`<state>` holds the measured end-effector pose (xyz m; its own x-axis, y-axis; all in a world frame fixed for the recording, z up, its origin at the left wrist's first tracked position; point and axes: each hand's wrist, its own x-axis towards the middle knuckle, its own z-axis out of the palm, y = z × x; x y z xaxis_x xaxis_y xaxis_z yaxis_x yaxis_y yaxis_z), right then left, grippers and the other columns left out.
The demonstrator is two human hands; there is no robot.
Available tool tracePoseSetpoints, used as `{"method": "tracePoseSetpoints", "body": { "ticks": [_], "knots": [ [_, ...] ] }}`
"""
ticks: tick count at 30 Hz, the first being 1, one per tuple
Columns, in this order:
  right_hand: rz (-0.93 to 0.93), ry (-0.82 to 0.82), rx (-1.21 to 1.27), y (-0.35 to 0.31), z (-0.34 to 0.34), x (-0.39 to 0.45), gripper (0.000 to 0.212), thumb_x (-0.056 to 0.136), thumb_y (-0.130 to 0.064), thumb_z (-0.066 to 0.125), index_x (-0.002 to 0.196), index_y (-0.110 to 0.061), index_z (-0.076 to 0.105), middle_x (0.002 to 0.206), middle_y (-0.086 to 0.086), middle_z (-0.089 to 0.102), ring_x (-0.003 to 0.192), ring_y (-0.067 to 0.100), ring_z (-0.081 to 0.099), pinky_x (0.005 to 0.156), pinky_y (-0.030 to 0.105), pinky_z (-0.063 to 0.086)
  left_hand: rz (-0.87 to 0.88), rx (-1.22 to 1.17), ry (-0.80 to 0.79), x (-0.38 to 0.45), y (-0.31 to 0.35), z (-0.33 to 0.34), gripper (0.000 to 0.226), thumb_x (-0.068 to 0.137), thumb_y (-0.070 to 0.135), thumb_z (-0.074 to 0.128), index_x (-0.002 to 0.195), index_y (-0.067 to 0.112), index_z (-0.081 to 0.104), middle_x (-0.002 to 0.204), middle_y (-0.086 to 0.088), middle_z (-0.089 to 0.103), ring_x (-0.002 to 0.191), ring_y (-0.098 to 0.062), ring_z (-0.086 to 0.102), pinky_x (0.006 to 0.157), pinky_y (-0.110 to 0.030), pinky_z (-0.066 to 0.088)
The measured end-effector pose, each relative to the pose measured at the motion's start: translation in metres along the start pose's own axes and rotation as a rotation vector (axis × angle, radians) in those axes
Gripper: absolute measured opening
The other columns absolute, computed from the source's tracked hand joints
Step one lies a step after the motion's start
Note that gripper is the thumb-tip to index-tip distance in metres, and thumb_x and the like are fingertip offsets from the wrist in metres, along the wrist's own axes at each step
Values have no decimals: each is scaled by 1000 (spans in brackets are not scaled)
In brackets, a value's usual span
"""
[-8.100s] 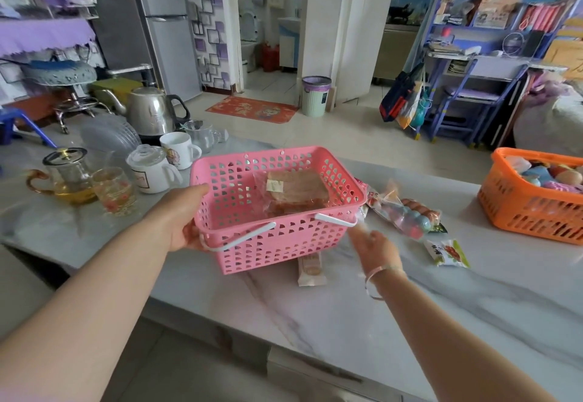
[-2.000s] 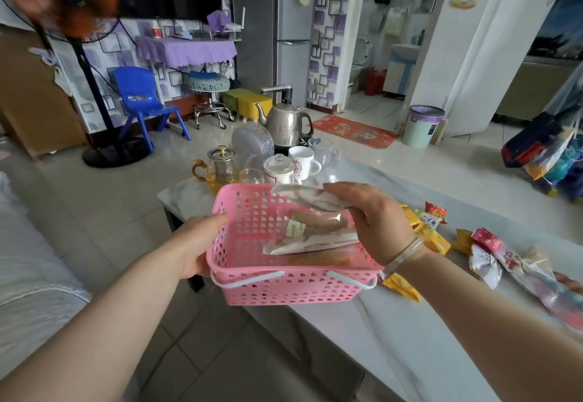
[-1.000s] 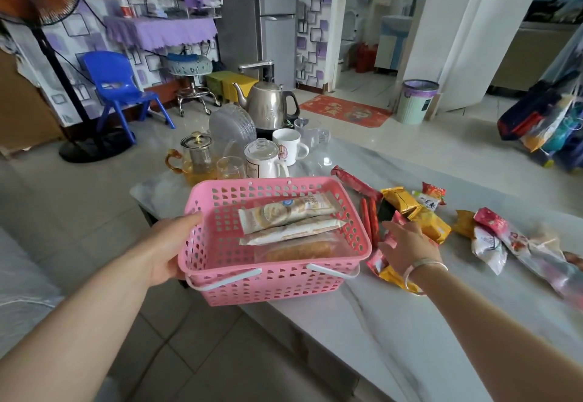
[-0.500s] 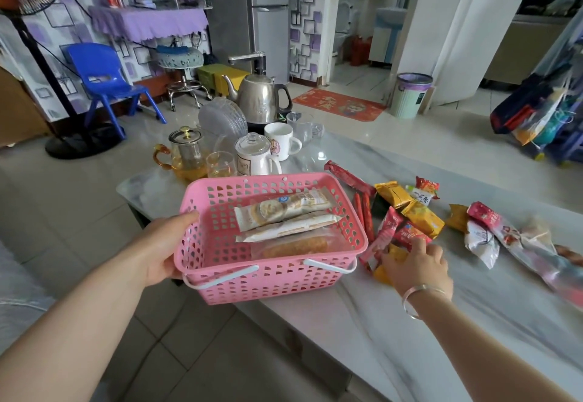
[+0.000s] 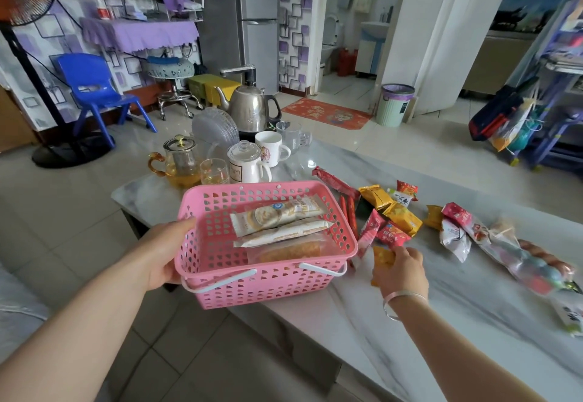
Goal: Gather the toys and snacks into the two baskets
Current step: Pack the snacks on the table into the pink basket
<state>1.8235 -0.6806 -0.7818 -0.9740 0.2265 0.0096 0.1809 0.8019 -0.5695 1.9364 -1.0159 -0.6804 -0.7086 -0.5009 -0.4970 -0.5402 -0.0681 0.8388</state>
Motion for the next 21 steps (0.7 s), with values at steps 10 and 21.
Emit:
{"method": "tracePoseSetpoints", "body": {
  "ticks": [10, 21],
  "knots": [
    [-143, 148, 32, -20, -58, -4, 31, 91, -31, 51, 116, -14, 59, 132, 7, 44, 105, 31, 55, 79, 34, 46, 26, 6, -42, -31, 5, 14, 33, 102, 40, 45, 105, 14, 64, 104, -19, 72, 97, -40, 69, 93, -56, 53],
    [-199, 264, 37, -25, -124, -23, 36, 87, -18, 56, 121, -9, 57, 135, 9, 42, 111, 33, 53, 88, 36, 44, 78, 0, -112, -65, 6, 33, 34, 102, 37, 47, 110, 10, 66, 100, -20, 75, 95, -40, 71, 97, -61, 49]
  ]
}}
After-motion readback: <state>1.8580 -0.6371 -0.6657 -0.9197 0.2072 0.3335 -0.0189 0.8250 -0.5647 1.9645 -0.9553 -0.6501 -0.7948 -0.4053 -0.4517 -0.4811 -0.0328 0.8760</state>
